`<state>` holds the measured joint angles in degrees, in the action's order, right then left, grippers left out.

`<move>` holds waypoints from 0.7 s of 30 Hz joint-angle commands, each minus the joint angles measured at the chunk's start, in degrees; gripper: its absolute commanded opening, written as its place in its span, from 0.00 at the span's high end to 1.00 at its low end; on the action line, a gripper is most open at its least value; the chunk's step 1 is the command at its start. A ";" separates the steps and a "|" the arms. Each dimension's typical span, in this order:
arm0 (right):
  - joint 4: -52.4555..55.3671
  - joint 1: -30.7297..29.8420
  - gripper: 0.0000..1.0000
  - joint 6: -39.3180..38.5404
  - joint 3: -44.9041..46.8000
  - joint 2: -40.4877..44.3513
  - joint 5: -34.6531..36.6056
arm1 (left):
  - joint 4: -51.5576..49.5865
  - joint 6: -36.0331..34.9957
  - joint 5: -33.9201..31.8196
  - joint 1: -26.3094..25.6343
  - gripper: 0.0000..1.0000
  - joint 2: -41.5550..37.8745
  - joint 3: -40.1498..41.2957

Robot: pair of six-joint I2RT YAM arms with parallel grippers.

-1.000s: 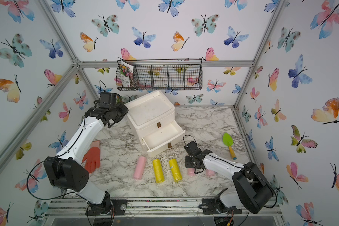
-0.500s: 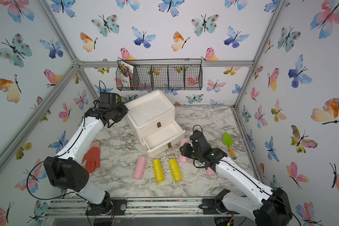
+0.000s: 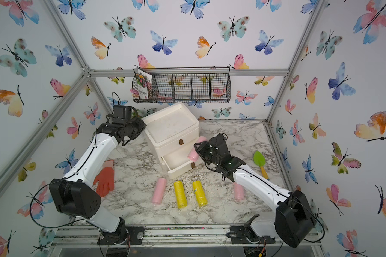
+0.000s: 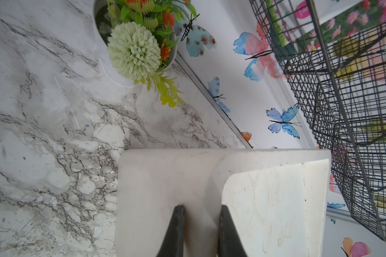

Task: Sort the rolls of trash bags by color and place them into the drawer
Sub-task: Place the roll of trash bags in the drawer.

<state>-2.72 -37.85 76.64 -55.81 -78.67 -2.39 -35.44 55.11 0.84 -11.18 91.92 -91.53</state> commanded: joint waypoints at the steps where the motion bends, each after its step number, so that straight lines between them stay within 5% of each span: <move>1: -5.75 0.06 0.56 6.46 -2.63 -2.63 3.16 | 0.80 5.00 7.61 -0.51 1.00 2.30 2.23; 17: -7.25 -2.58 0.51 13.95 -4.57 -12.66 6.26 | 1.60 4.92 8.65 -0.42 1.00 3.93 2.02; 21: -7.30 -2.77 0.39 14.32 -5.52 -14.24 5.97 | 1.66 4.83 8.75 -0.27 1.00 4.06 1.97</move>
<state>-8.23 -40.23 90.04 -59.59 -92.09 2.68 -35.40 55.11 1.65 -10.85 91.98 -91.53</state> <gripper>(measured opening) 0.596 0.162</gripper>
